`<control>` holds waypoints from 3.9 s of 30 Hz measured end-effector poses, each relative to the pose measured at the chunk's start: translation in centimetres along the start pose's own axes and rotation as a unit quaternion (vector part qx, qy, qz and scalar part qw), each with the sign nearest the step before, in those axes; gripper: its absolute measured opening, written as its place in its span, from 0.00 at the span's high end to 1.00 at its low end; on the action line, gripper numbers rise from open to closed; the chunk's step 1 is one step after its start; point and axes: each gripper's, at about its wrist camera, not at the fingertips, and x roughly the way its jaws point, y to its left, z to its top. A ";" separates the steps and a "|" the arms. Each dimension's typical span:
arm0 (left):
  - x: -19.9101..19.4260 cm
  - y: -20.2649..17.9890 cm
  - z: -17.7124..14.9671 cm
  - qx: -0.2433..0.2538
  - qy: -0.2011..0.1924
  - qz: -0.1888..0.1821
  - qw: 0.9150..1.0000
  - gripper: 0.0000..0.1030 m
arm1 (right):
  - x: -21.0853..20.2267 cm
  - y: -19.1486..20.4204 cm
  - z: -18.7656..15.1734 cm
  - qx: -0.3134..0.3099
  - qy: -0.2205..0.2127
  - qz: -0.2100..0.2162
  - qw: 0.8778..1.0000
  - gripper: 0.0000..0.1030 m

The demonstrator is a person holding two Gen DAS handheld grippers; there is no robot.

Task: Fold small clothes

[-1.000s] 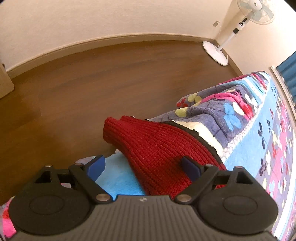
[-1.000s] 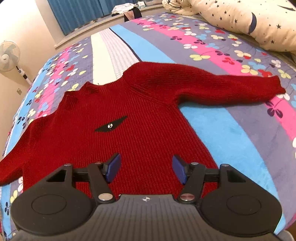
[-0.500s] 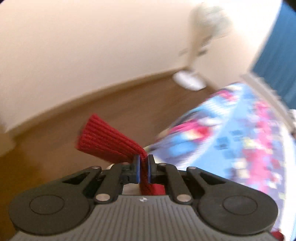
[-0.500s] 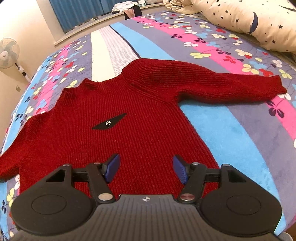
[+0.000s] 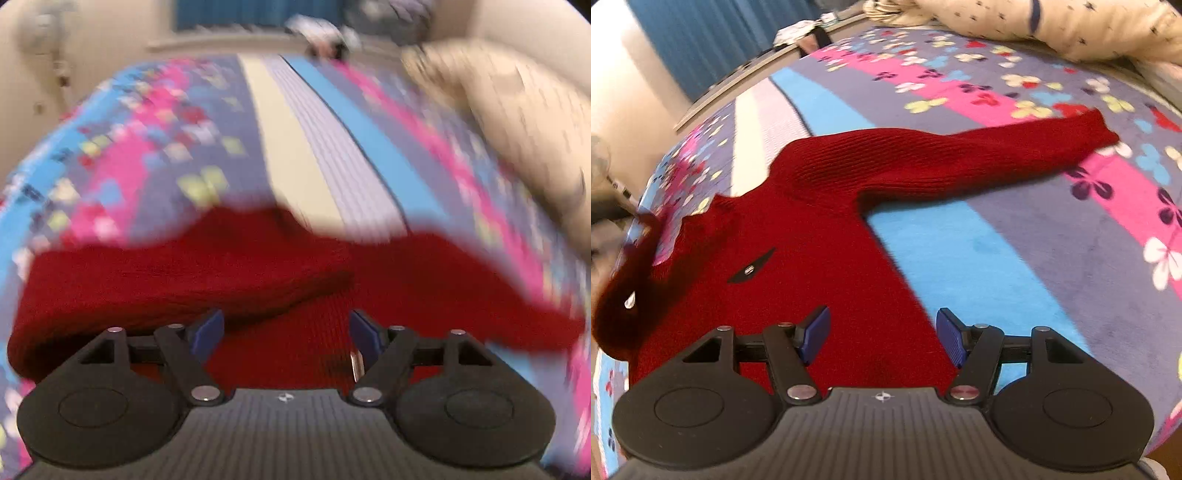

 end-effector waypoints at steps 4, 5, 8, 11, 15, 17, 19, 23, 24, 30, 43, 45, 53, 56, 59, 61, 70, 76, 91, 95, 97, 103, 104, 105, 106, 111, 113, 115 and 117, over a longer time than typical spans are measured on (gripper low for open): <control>-1.0 3.3 -4.6 -0.010 0.020 0.017 1.000 0.18 | 0.4 -1.0 0.5 -0.003 -0.002 0.013 1.000 0.37; -1.7 5.3 -5.4 -0.031 0.019 0.028 0.999 0.17 | 0.8 -0.8 0.7 -0.004 0.001 0.020 1.000 0.37; -3.4 12.1 -6.3 -0.074 0.018 0.097 0.992 0.17 | 2.7 0.7 1.8 0.003 0.015 0.062 0.998 0.37; -4.0 17.4 -5.7 -0.085 0.024 0.169 0.982 0.17 | 6.1 4.6 3.5 0.001 0.035 0.113 0.993 0.36; -3.0 22.9 -4.3 -0.115 0.060 0.148 0.980 0.17 | 11.4 11.3 5.6 -0.004 0.063 0.150 0.987 0.35; -2.7 24.3 -4.5 -0.130 0.061 0.126 0.982 0.17 | 15.0 14.6 6.7 0.011 0.081 0.142 0.986 0.35; -2.5 23.9 -4.8 -0.129 0.062 0.107 0.984 0.17 | 17.8 16.9 7.5 0.028 0.089 0.128 0.987 0.35; -0.3 22.7 -5.3 -0.118 0.072 0.045 0.989 0.17 | 21.7 20.1 8.6 0.059 0.076 0.077 0.992 0.36; 0.2 22.5 -5.3 -0.115 0.074 0.061 0.989 0.17 | 21.9 20.7 8.8 0.062 0.064 0.073 0.993 0.52; 1.3 25.1 -5.3 -0.158 0.073 0.121 0.977 0.20 | 15.8 20.4 10.5 -0.002 -0.001 0.138 0.990 0.91; -3.2 25.1 -5.0 -0.119 0.016 0.064 0.991 0.11 | 18.2 11.9 9.0 -0.030 0.035 0.075 0.996 0.77; -3.4 24.9 -4.4 -0.132 0.000 0.057 0.990 0.07 | 18.3 11.6 8.5 -0.056 0.014 0.039 0.998 0.71; -2.2 22.2 -5.2 -0.089 0.037 0.185 0.978 0.01 | 10.2 7.6 6.8 -0.009 0.031 0.037 0.999 0.38; -6.9 20.4 -7.3 -0.081 0.021 0.170 0.982 0.00 | 3.4 5.0 3.3 -0.013 0.020 0.057 0.998 0.25; -11.9 17.3 -10.3 -0.068 0.033 0.172 0.982 0.00 | -3.3 3.1 -0.3 -0.033 -0.003 0.056 0.998 0.21; -15.1 15.4 -12.6 -0.078 0.036 0.151 0.985 0.00 | -6.9 2.3 -2.3 -0.046 -0.008 0.058 0.997 0.21; -25.5 6.3 -21.5 -0.064 0.025 0.109 0.992 0.00 | -18.0 0.8 -6.4 -0.027 -0.058 0.111 0.992 0.19; -30.5 3.7 -23.9 -0.053 -0.010 0.117 0.992 0.00 | -23.7 0.8 -8.4 -0.053 -0.089 0.142 0.984 0.17; -34.1 7.2 -23.7 -0.103 -0.021 0.159 0.982 0.00 | -27.6 -1.5 -8.3 -0.044 -0.131 0.140 0.981 0.17; -32.3 7.5 -22.5 -0.107 0.000 0.164 0.981 0.00 | -25.3 -2.2 -7.1 -0.030 -0.126 0.127 0.983 0.17; -31.4 7.6 -21.7 -0.103 0.004 0.172 0.980 0.00 | -24.1 -2.5 -6.4 -0.022 -0.127 0.117 0.985 0.17; -28.2 8.3 -18.7 -0.111 0.013 0.191 0.975 0.00 | -20.0 -4.4 -3.8 0.020 -0.117 0.106 0.987 0.17; -27.4 8.4 -18.1 -0.112 0.017 0.193 0.975 0.00 | -19.2 -4.8 -3.2 0.034 -0.119 0.106 0.987 0.17; -26.8 8.4 -17.6 -0.113 0.022 0.195 0.974 0.00 | -18.6 -5.3 -2.6 0.046 -0.122 0.108 0.986 0.17; -26.1 8.5 -17.1 -0.114 0.025 0.195 0.974 0.00 | -17.8 -5.9 -2.0 0.063 -0.128 0.115 0.983 0.17; -22.7 8.3 -15.1 -0.113 0.044 0.192 0.974 0.00 | -12.0 -9.7 1.9 0.155 -0.150 0.176 0.961 0.16; -21.2 8.2 -14.5 -0.108 0.052 0.193 0.974 0.00 | -8.6 -11.0 3.7 0.181 -0.144 0.177 0.957 0.16; -20.0 8.2 -13.9 -0.103 0.059 0.196 0.973 0.00 | -5.4 -12.3 5.5 0.213 -0.143 0.156 0.954 0.16; -19.0 8.2 -13.5 -0.100 0.065 0.201 0.972 0.00 | -2.3 -13.8 7.0 0.238 -0.145 0.124 0.952 0.16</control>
